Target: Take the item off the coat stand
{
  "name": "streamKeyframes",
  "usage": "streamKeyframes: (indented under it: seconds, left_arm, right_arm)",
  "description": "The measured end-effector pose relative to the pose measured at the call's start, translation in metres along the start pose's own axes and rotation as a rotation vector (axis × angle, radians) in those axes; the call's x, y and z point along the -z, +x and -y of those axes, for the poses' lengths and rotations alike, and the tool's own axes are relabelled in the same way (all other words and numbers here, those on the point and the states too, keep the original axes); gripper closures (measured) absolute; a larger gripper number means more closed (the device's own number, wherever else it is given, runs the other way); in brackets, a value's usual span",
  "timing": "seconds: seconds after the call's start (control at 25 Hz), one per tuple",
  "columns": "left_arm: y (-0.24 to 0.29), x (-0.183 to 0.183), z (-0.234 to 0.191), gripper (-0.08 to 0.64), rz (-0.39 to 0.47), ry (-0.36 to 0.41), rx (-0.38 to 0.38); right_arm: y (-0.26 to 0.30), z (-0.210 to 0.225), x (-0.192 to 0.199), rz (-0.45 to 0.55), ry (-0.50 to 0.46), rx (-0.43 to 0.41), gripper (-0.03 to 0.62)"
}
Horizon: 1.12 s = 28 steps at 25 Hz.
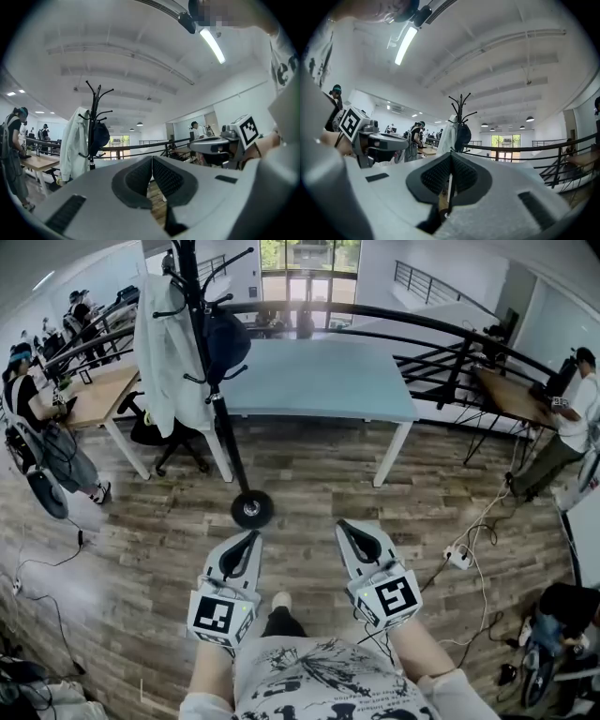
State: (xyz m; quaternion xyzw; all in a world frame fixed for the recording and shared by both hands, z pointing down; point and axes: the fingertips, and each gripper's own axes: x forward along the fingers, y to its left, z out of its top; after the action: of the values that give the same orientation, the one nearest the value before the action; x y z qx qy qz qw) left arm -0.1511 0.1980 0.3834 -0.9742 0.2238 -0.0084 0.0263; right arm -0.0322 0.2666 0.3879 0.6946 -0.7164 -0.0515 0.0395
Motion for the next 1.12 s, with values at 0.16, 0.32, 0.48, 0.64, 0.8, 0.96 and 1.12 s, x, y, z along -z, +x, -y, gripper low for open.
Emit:
streamKeyframes:
  seconds: [0.16,0.32,0.48,0.64,0.8,0.96,1.12]
  left_arm:
    - [0.01,0.007,0.001,0.555,-0.008,-0.011,0.009]
    - [0.028,0.013,-0.012,0.555,-0.012,-0.027,-0.002]
    - [0.059,0.024,-0.041,0.555,-0.009,-0.029,-0.015]
    - [0.096,0.025,-0.079,0.555,-0.014,-0.038,-0.033]
    - [0.138,0.017,-0.128,0.555,-0.011,-0.034,-0.051]
    - [0.177,0.01,-0.183,0.555,-0.007,-0.016,-0.07]
    - [0.208,0.007,-0.235,0.555,0.011,-0.003,-0.089]
  right_arm:
    - [0.006,0.011,0.011,-0.018,0.026,0.011,0.6]
    - [0.025,0.025,0.024,-0.038,0.064,0.01,0.6]
    - [0.063,0.044,0.032,-0.047,0.068,0.006,0.6]
    - [0.118,0.061,0.037,-0.06,0.067,-0.009,0.6]
    - [0.187,0.079,0.031,-0.051,0.075,-0.033,0.6]
    - [0.26,0.096,0.028,-0.041,0.075,-0.05,0.6]
    - [0.324,0.107,0.028,-0.033,0.089,-0.067,0.6]
